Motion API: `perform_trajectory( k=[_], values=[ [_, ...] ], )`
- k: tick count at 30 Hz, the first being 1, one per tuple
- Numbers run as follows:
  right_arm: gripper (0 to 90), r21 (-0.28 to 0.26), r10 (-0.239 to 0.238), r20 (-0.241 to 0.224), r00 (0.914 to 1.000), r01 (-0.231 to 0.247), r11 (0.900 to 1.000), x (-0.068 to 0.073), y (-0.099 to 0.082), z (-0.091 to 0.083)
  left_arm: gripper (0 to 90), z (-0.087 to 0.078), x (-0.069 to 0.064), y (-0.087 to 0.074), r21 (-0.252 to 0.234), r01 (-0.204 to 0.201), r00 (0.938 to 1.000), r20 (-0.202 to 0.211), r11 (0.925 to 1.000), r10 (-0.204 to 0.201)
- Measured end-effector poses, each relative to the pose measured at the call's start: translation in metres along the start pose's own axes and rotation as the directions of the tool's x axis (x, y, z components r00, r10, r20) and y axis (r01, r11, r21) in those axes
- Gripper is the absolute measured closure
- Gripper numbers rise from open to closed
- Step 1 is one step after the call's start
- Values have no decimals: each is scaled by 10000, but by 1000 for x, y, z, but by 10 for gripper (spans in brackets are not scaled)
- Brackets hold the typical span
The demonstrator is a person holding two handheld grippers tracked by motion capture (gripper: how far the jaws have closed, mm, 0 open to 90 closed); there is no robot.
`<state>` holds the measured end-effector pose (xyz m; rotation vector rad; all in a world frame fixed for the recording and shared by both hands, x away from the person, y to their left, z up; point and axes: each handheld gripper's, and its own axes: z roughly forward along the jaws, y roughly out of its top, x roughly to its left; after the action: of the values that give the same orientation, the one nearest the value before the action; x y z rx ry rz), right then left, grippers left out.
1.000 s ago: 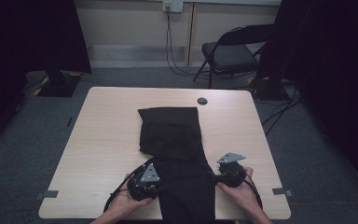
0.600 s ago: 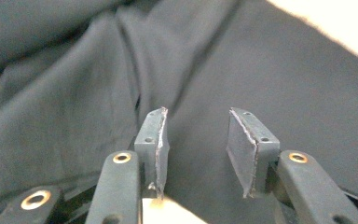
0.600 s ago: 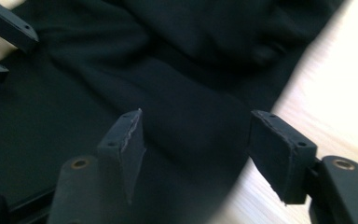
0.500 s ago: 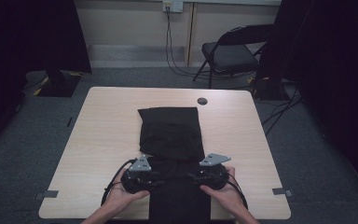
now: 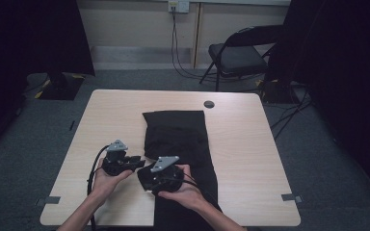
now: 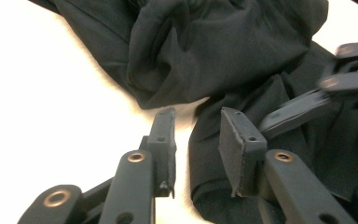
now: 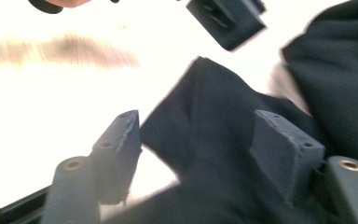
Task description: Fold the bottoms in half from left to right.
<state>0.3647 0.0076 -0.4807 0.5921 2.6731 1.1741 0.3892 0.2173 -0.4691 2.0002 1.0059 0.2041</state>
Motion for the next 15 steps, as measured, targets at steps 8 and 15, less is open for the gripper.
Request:
perform_trajectory(
  k=[8,15],
  values=[
    [858,-347,270,830,9962,-242,9991,-7,-4,19,624,2,2,1,-113,186,9995,-269,9998,-189],
    [879,-1451,582,484,9971,-506,9881,-18,6,-25,594,-2,7,2,-417,628,9974,-330,9972,-642]
  ],
)
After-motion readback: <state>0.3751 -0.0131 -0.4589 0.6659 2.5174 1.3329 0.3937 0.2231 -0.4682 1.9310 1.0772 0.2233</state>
